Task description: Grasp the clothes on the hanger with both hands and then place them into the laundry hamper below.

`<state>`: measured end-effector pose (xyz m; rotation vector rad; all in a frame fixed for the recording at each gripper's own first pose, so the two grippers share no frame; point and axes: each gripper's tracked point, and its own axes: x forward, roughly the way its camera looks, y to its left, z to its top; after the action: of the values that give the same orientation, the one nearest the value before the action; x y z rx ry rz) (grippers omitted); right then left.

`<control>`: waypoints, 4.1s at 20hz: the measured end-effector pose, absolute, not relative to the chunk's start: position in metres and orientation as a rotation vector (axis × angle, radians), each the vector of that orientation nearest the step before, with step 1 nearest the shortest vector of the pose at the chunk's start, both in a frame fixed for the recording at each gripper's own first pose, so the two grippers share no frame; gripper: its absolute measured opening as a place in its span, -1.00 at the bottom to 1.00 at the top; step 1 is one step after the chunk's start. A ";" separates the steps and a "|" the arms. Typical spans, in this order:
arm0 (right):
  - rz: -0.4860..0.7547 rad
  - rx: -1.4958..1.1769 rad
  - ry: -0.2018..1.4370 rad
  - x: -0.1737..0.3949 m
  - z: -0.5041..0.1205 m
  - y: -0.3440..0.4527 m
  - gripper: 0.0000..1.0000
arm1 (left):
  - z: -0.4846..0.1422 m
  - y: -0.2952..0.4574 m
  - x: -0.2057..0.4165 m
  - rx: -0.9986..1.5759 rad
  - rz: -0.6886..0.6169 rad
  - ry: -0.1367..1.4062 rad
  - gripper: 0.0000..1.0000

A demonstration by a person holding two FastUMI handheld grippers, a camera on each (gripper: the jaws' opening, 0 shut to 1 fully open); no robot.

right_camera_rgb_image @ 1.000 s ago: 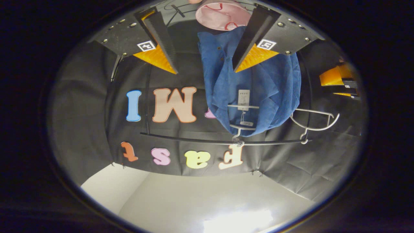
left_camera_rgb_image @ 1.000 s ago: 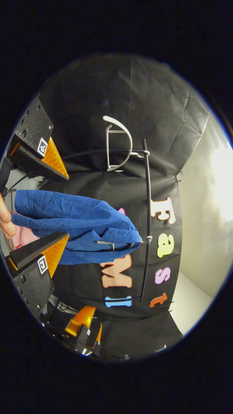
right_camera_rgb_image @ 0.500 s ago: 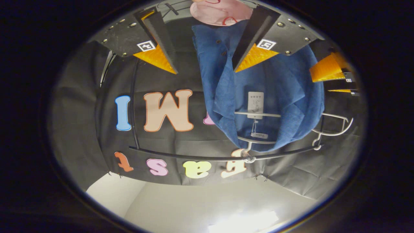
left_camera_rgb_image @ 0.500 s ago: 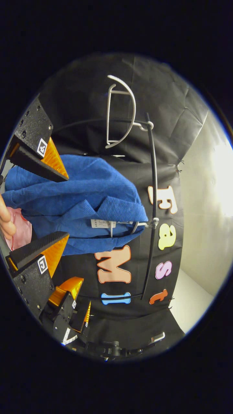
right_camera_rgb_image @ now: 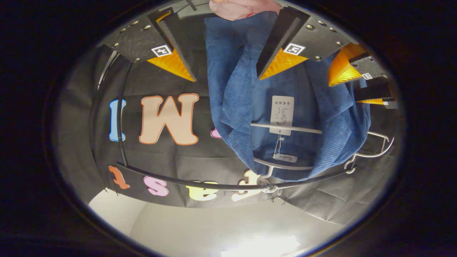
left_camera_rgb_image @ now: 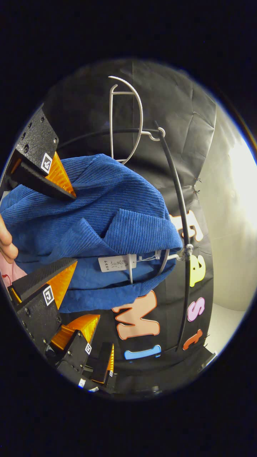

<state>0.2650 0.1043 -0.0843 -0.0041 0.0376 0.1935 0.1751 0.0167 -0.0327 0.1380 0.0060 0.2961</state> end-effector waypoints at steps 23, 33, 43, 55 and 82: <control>0.211 0.111 0.030 0.366 -0.064 0.141 0.49 | 0.001 -0.001 0.144 0.023 -0.025 -0.030 -0.98; 0.245 0.251 0.100 0.383 -0.059 0.133 -0.83 | 0.005 -0.010 0.135 0.048 -0.070 0.009 -0.99; 0.140 -0.120 0.051 0.383 -0.055 0.122 -0.99 | 0.058 0.031 0.107 0.031 -0.106 -0.062 -1.00; -0.017 -0.140 -0.058 0.409 -0.007 0.081 -0.99 | 0.092 0.065 0.106 0.138 -0.037 -0.163 -1.00; 0.241 0.047 -0.047 0.490 -0.009 0.098 -0.98 | 0.061 0.123 0.151 0.100 -0.076 -0.032 -0.99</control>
<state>0.4905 0.0983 -0.0089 0.0472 -0.0473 0.2411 0.1509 0.1229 0.0612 0.0997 -0.0323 -0.0763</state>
